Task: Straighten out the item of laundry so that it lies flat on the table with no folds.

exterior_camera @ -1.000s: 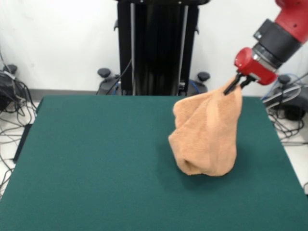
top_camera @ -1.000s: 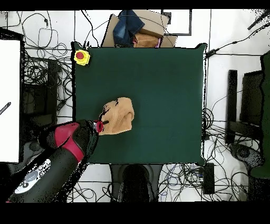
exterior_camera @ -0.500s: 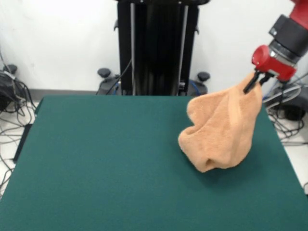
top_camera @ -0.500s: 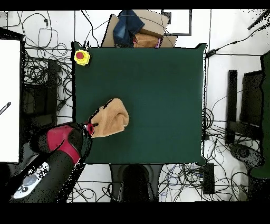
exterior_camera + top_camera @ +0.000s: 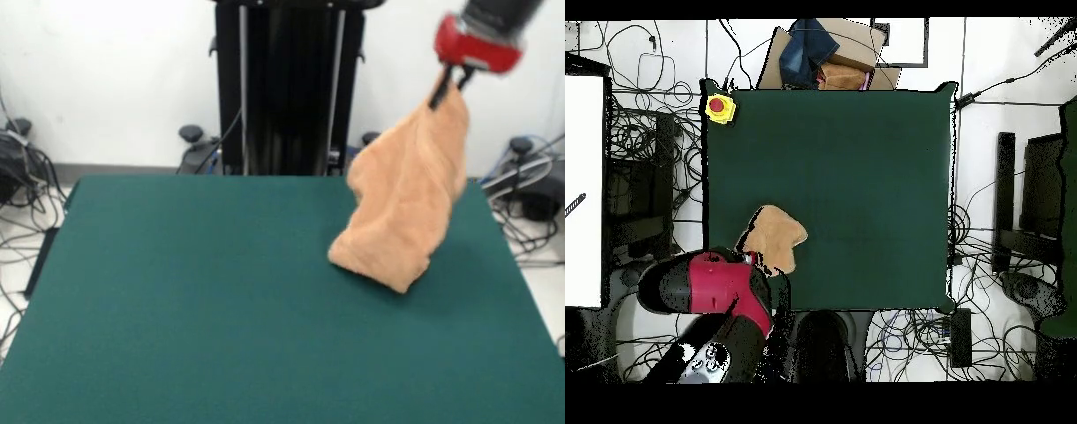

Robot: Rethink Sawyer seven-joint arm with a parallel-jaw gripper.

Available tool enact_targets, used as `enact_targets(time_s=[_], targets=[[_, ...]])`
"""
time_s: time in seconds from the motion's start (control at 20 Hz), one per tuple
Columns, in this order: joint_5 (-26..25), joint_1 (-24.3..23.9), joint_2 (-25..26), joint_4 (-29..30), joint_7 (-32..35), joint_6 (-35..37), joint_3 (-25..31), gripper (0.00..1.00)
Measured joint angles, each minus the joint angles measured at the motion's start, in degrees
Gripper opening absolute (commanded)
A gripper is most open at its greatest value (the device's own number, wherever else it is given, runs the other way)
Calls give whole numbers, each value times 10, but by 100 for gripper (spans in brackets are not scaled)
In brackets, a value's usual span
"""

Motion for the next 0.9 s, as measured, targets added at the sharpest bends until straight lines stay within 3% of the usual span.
enact_targets(time_s=[0.2, 0.4, 0.55, 0.8, 0.9], targets=[[-56, -51, -102, 37, -25, 46, 18, 0], [-96, -88, -171, 40, -57, 109, 37, 0], [-116, -113, -199, 38, -79, 134, 49, 0], [-165, -197, -237, 31, -144, 141, 84, 0], [-189, -264, -244, 31, -189, 128, 113, 0]])
